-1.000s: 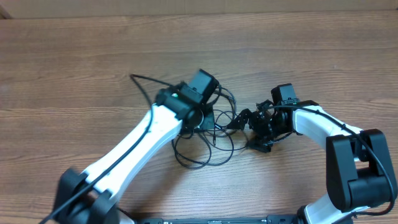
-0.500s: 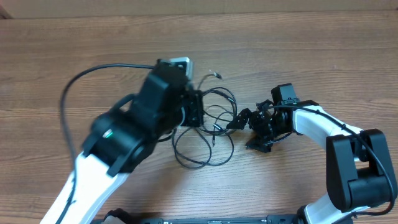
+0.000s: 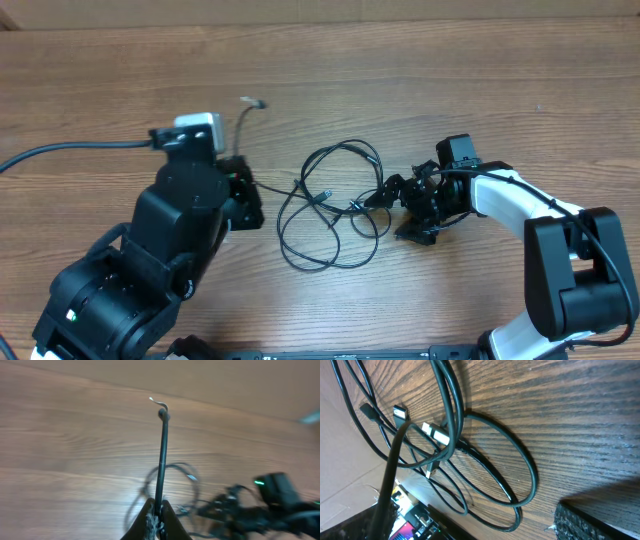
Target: Untangle cables
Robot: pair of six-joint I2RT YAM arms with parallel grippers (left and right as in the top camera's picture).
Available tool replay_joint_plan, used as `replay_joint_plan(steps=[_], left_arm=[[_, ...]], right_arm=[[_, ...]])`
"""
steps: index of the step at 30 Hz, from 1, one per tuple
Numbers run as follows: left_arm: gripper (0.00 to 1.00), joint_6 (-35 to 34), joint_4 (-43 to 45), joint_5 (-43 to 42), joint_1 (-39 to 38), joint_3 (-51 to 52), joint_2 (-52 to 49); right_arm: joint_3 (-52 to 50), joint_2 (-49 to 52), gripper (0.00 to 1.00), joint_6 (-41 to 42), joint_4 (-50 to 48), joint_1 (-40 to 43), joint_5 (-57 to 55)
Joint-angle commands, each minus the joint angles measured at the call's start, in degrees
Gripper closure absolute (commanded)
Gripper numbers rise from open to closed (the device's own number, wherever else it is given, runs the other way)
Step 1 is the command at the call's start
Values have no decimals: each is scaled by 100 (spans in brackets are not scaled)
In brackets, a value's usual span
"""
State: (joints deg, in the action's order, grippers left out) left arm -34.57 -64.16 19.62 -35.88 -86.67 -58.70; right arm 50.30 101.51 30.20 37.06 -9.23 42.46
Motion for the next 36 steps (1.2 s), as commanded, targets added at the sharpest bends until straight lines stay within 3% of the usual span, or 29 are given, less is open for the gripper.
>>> replay_joint_plan(steps=[1, 14, 19, 36], left_arm=[[96, -518, -391, 1174, 28, -133, 31], [96, -2671, -2111, 2922, 28, -122, 9], [96, -2723, -2140, 2645, 28, -118, 7], [96, -2564, -2129, 1681, 28, -114, -966]], right_arm=[[-304, 308, 0, -59, 83, 7, -1150], [-304, 308, 0, 2, 70, 7, -1189], [-304, 308, 0, 37, -37, 9, -1189], [-304, 308, 0, 1403, -1558, 144, -1563]])
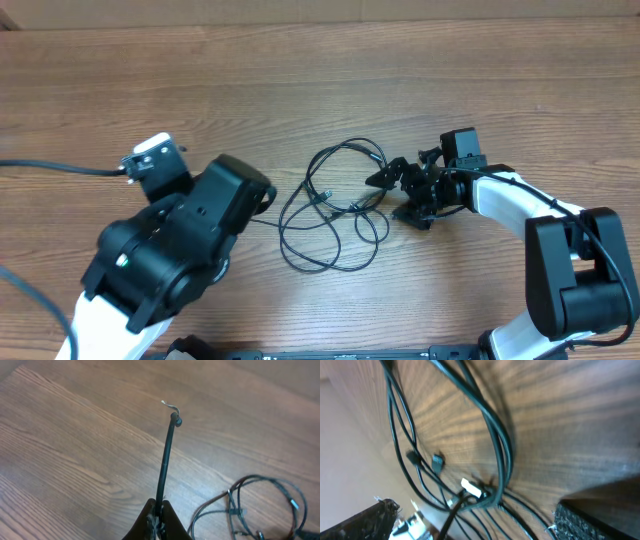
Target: Untangle cables
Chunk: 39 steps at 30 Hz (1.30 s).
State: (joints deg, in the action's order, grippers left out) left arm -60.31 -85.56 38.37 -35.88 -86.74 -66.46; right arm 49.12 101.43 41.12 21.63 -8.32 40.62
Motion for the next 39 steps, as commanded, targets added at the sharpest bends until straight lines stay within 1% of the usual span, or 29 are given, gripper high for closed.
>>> replay_joint_plan(steps=[1, 8, 10, 15, 21, 25, 26, 27, 29, 30, 34, 39], left_arm=[[96, 55, 7, -208, 28, -107, -247], [96, 164, -13, -243, 28, -107, -269], [96, 271, 17, -494, 28, -107, -146], [96, 509, 28, -568, 28, -107, 92], [95, 507, -17, -466, 28, -105, 133], [96, 487, -271, -118, 28, -101, -13], [96, 400, -407, 76, 31, -98, -72], [96, -109, -774, 511, 44, -72, -205], [96, -763, -1128, 872, 144, -13, -343], [95, -772, -1126, 894, 223, 52, -385], [96, -1303, -1021, 892, 702, 424, -586], [96, -1274, -334, 610, 1209, 1067, -859]], right_arm=[[-186, 317, 0, 459, -17, 52, -1493], [-181, 317, 0, 1147, -199, 138, -1978], [-181, 317, 0, 1447, -367, 254, -2234], [-181, 317, 0, 1460, -511, 334, -2297], [-181, 317, 0, 1585, -549, 417, -2479], [-181, 317, 0, 1768, -551, 656, -2710], [-181, 317, 0, 1768, -551, 730, -2739], [-181, 317, 0, 1762, -544, 857, -2780], [-181, 317, 0, 1751, -529, 960, -2778], [-181, 317, 0, 1738, -505, 997, -2776], [-181, 317, 0, 1740, -485, 1029, -2774], [-181, 317, 0, 1740, -487, 1029, -2774]])
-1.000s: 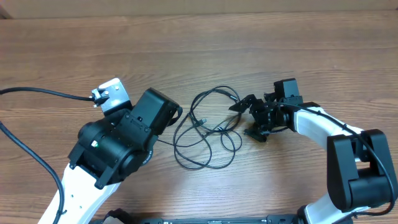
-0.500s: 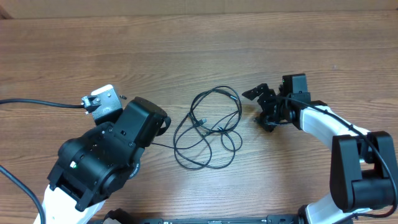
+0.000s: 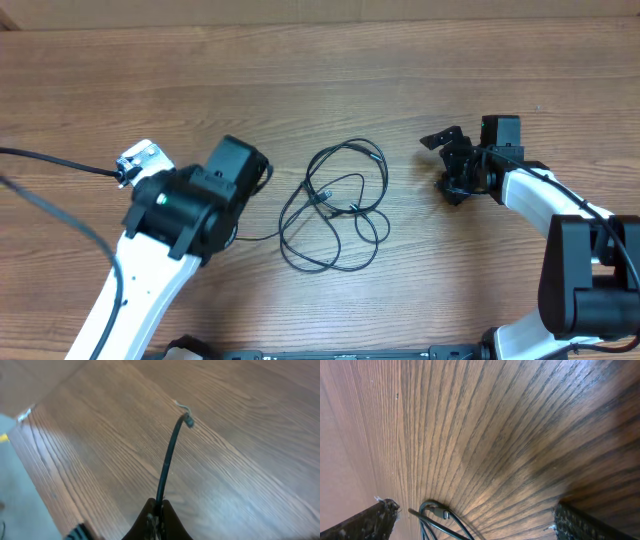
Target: Untangle cables
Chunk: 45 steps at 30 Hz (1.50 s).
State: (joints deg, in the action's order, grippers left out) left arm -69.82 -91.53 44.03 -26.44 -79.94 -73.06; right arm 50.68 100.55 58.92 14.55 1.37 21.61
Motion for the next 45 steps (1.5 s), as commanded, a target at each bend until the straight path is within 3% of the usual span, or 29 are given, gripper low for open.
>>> replay_joint_plan(steps=[1, 6, 12, 16, 20, 25, 27, 29, 35, 38, 40, 45], left_arm=[[96, -225, 426, -28, 321, 514, -278], [95, 868, 1572, -776, 461, 1121, -763], [95, 2710, 2623, -2380, 684, 1270, -1554], [96, 3661, 2898, -3296, 997, 1163, -1650], [96, 4242, 2632, -4085, 1397, 575, -1646], [96, 4734, 2232, -5128, 1676, -221, -1644], [90, 4806, 2249, -5309, 1696, -352, -1644], [82, 4802, 2312, -5230, 1696, -356, -1646], [82, 4358, 2411, -4085, 1696, -199, -1869], [67, 4293, 2396, -4133, 1705, -177, -2140], [63, 4627, 2387, -4776, 1705, -177, -2312], [57, 7217, 2247, -7923, 1613, -177, -2542]], right_arm=[[-337, 404, 0, -39, 221, 61, -872], [-337, 404, 0, -37, 221, 61, -872], [-337, 404, 0, -39, 221, 61, -872], [-337, 404, 0, -39, 221, 61, -872], [-337, 404, 0, -39, 219, 61, -872], [-337, 404, 0, -39, 219, 61, -872], [-337, 404, 0, -39, 219, 61, -872], [-337, 404, 0, -39, 221, 61, -872], [-337, 404, 0, -39, 219, 61, -872], [-337, 404, 0, -39, 221, 61, -872], [-337, 404, 0, -39, 219, 61, -872], [-337, 404, 0, -39, 219, 61, -872]])
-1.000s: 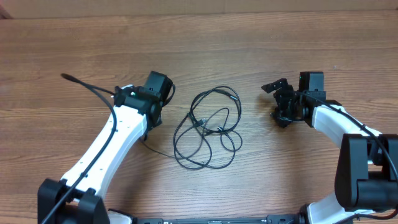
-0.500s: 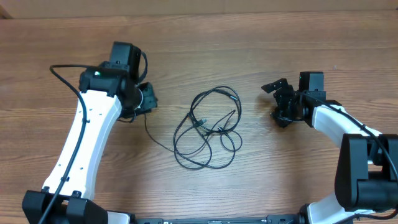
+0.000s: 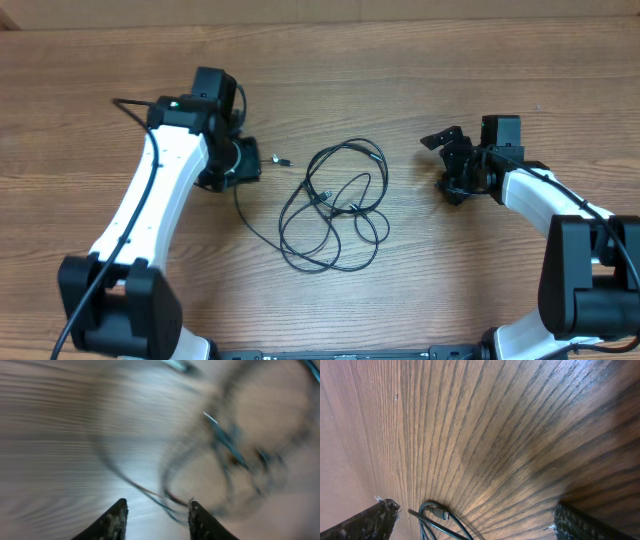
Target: Untangle cables
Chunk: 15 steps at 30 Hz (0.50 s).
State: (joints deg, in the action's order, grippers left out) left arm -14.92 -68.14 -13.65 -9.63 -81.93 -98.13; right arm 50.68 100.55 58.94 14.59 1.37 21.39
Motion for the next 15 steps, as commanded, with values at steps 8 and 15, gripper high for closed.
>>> replay_joint_plan(steps=[8, 15], left_arm=[[50, 3077, -85, -3318, -868, 22, -35], [53, 2225, 914, -2223, -1729, 24, -125]], right_arm=[[-337, 404, 0, -42, 214, 61, -850], [-337, 404, 0, -42, 214, 61, -850]])
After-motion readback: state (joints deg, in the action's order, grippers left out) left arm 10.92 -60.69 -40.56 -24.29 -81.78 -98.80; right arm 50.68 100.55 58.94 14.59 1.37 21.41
